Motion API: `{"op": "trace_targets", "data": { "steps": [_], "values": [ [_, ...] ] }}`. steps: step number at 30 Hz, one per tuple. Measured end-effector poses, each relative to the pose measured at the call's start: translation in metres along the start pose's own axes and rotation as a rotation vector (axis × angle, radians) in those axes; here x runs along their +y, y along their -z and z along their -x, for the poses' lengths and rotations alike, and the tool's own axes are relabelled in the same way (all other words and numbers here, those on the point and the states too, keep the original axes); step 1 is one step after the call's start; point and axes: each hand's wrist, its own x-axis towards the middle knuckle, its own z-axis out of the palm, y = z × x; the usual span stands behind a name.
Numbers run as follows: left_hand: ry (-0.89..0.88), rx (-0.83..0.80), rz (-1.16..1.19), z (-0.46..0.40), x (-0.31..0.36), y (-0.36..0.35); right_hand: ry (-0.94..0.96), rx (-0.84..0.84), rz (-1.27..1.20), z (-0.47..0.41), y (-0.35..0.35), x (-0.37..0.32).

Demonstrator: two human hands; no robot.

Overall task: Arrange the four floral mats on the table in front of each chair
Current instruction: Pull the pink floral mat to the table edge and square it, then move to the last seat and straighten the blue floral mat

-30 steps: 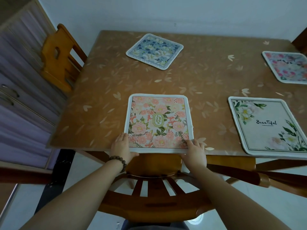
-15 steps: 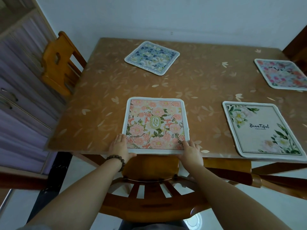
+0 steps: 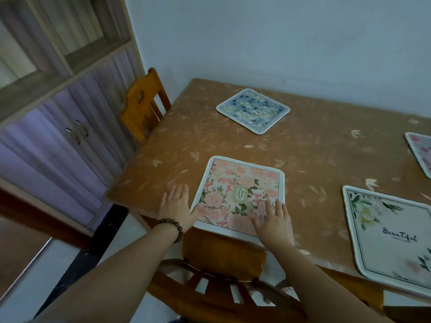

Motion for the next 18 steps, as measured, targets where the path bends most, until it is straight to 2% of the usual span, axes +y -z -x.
{"op": "trace_targets", "data": {
  "steps": [9, 18],
  "values": [
    [0.144, 0.141, 0.035, 0.010, -0.068, 0.043, 0.204, -0.109, 0.059, -0.020, -0.005, -0.100],
    [0.176, 0.171, 0.041, 0.002, -0.206, 0.066, 0.326, -0.094, 0.111, -0.031, -0.052, -0.251]
  ]
}}
